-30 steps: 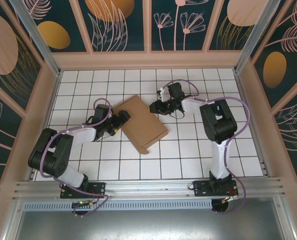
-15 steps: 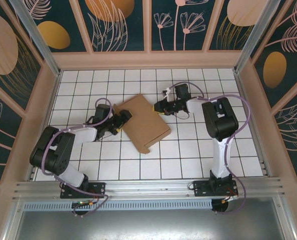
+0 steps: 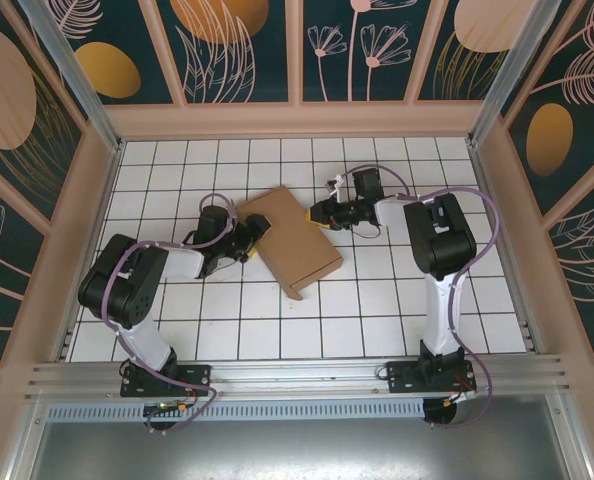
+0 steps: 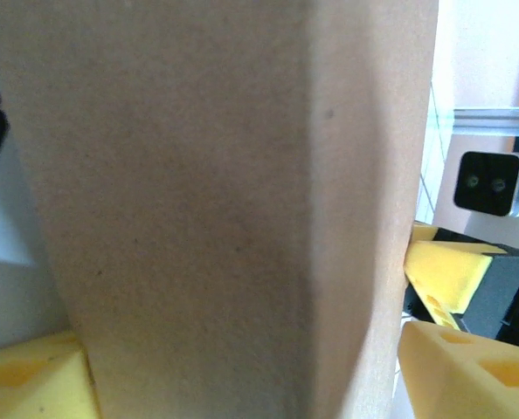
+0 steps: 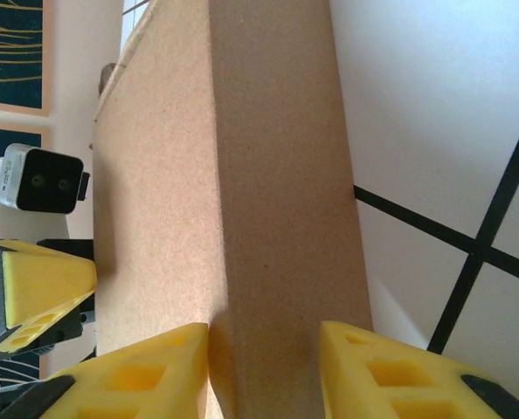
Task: Fold the paper box
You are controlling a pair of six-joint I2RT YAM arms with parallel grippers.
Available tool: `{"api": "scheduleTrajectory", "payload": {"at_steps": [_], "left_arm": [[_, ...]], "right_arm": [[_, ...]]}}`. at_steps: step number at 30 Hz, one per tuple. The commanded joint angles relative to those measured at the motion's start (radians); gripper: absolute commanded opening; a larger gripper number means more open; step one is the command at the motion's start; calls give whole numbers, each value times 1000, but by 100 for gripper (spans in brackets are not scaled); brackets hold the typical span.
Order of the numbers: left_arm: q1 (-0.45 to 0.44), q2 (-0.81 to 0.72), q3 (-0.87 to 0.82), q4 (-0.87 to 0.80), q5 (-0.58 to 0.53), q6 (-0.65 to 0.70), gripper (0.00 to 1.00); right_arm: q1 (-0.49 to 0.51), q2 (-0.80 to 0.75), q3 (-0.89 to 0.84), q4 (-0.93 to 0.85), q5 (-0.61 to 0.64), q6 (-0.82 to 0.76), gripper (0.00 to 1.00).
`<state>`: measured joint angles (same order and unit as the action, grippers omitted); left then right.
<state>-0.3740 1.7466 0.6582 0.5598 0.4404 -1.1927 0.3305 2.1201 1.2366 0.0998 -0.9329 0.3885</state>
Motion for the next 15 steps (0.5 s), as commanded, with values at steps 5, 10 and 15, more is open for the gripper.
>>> {"api": "scheduleTrajectory", "payload": {"at_steps": [5,10,15], "left_arm": [[-44,-27,30,162,53,-15,69],[-52,-12,38,196,53,-45,66],[-63,-5,51,230,50,-71,72]], "right_arm": [[-3,60,-43,-95,86,8,37],[6,67,-39,-71,64,36,40],[20,76,-39,-62,54,46,42]]}}
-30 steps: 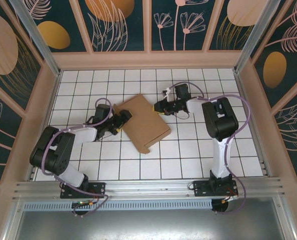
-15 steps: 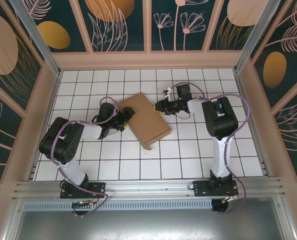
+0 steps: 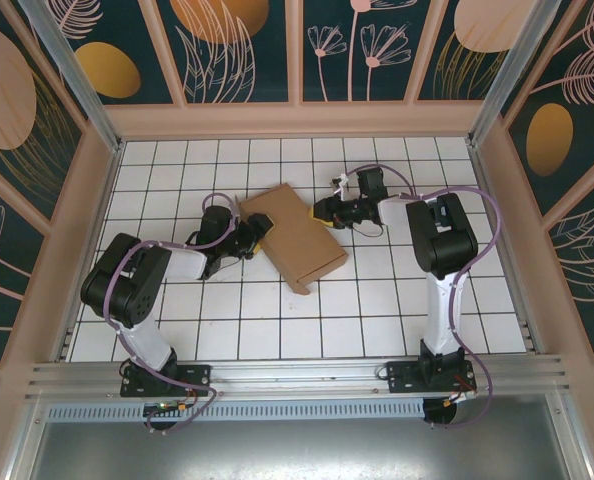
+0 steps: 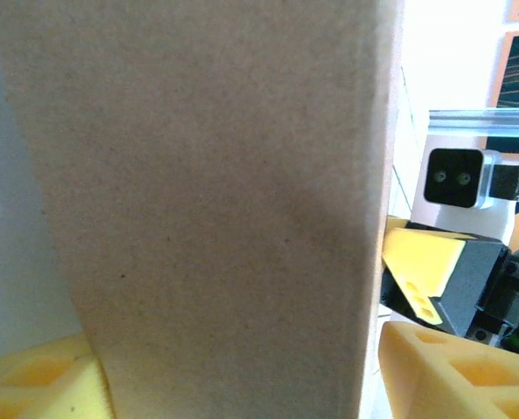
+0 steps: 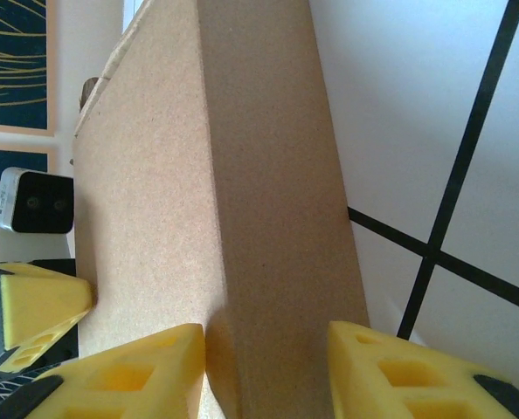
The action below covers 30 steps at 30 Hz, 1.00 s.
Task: Fold the paper box
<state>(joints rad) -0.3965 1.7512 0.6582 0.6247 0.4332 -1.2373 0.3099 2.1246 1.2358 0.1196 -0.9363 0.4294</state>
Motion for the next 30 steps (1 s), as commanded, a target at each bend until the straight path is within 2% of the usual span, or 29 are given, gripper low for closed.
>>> {"api": "scheduleTrajectory", "payload": {"at_steps": [1,5,11,12,16,21,24,28,30], "left_arm": [[-43,-2,62,160,66,-26,73],[-45,-31,61,90,22,-20,62],[-45,-166,70,-158,-123,34,47],[-45,-177,67,-181,-137,24,45],[-45,-212,47,-220,-172,3,43],[-45,-265,31,-291,-240,-10,42],[-45,-293,33,-334,-268,-18,42],[-46,-310,49,-392,-286,-31,42],[-48,-316,63,-437,-299,-43,43]], "right_arm": [[43,71,-38,-82,59,5,41],[38,33,-55,-91,120,-6,44],[15,-110,-76,-138,306,-31,62],[14,-134,-76,-146,354,-29,66],[25,-229,-98,-164,527,-30,70],[130,-383,-117,-197,893,-154,69],[202,-482,-178,-113,929,-256,66],[281,-573,-238,-13,762,-398,64],[383,-626,-314,70,766,-587,66]]}}
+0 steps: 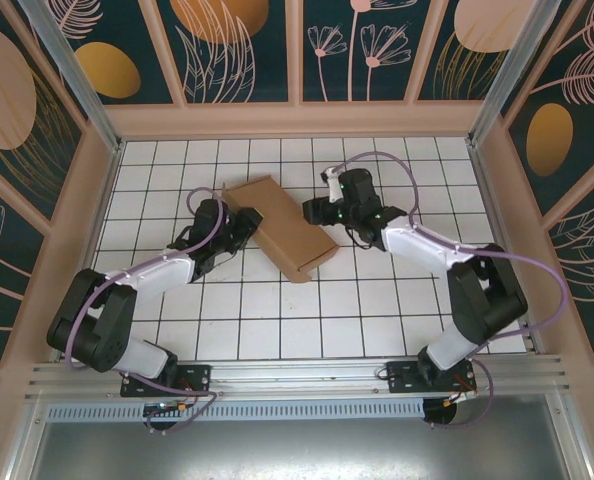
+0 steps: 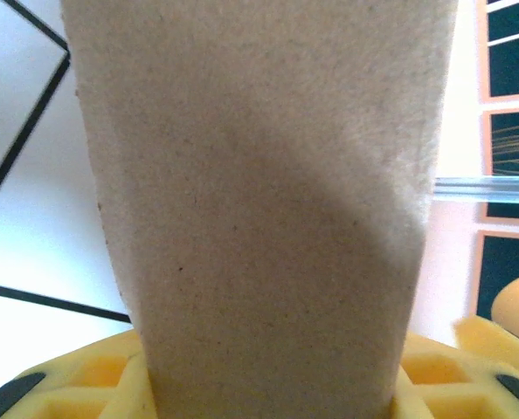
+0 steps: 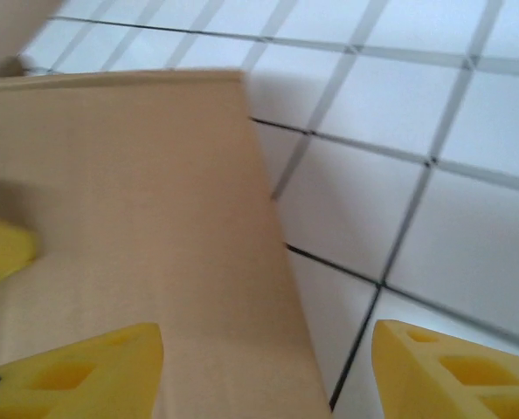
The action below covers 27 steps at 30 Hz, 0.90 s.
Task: Fold the paper box
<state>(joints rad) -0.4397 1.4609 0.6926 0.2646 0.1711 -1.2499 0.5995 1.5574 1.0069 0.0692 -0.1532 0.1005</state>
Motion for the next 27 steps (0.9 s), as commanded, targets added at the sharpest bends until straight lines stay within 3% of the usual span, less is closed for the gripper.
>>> {"api": "scheduleTrajectory", "payload": {"at_steps": [1,3,6,15,22,27], "left_arm": [[-4,-29,38,-97,-42,-34,43],[-5,-34,63,-157,-52,-49,43],[-8,-40,108,-243,-72,-61,44],[-11,-83,155,-335,-131,-97,43],[-11,-96,195,-399,-151,-120,43],[-11,-100,220,-443,-156,-134,43]], "right_arm": [[143,-75,-113,150,5,-339,67],[233,-79,-135,168,83,-465,71],[298,-35,-80,94,163,-501,76],[399,30,-19,42,263,-554,82],[453,129,2,65,525,-695,85],[466,178,-12,203,753,-841,77]]}}
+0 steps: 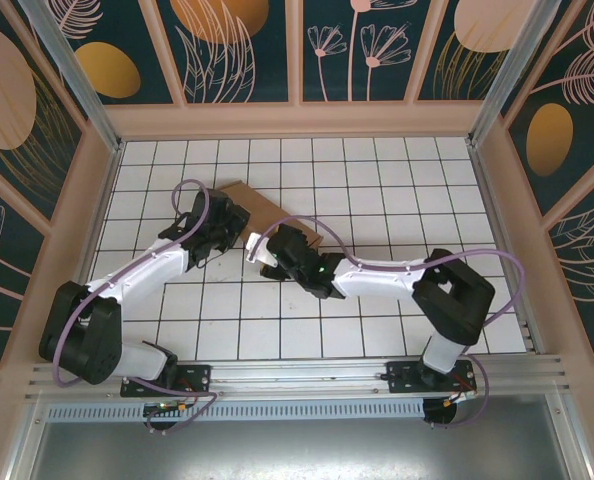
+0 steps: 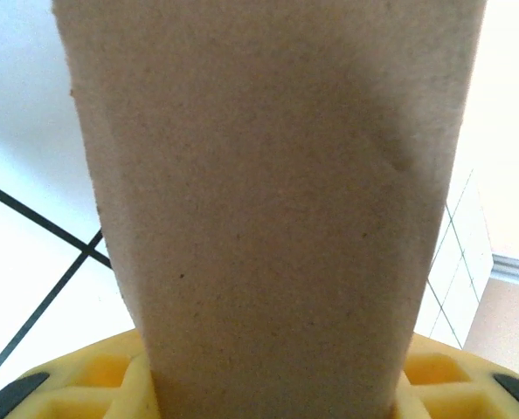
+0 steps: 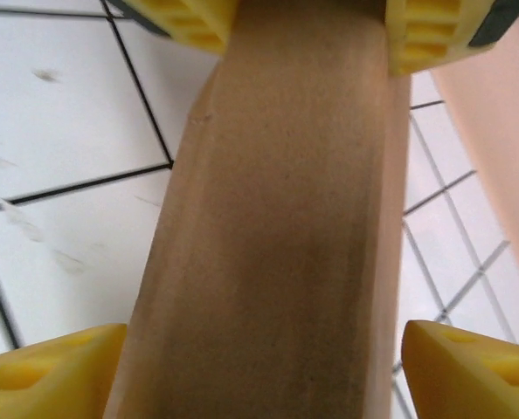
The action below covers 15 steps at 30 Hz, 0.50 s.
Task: Fold the paper box
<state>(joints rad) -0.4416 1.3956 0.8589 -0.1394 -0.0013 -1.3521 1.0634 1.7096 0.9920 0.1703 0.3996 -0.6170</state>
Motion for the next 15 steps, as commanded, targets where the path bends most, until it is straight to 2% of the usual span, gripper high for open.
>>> {"api": "scheduleTrajectory", "payload": {"at_steps": [1,4,7,10,13,15], "left_arm": [[-9,-32,57,-46,16,-31,43],[-9,-36,66,-67,17,-32,45],[-9,-51,68,-71,20,-32,52],[-9,-78,77,-82,23,-23,68],[-9,-121,99,-117,10,13,83],[-9,-157,108,-148,-3,65,89]], "right_arm": [[3,25,-6,134,218,-144,74],[4,7,-13,167,227,-184,62],[-6,-19,-8,151,180,-198,47],[-35,-36,14,107,120,-178,42],[-97,-74,38,39,-7,-113,40],[-157,-97,72,-58,-165,-72,39]]}}
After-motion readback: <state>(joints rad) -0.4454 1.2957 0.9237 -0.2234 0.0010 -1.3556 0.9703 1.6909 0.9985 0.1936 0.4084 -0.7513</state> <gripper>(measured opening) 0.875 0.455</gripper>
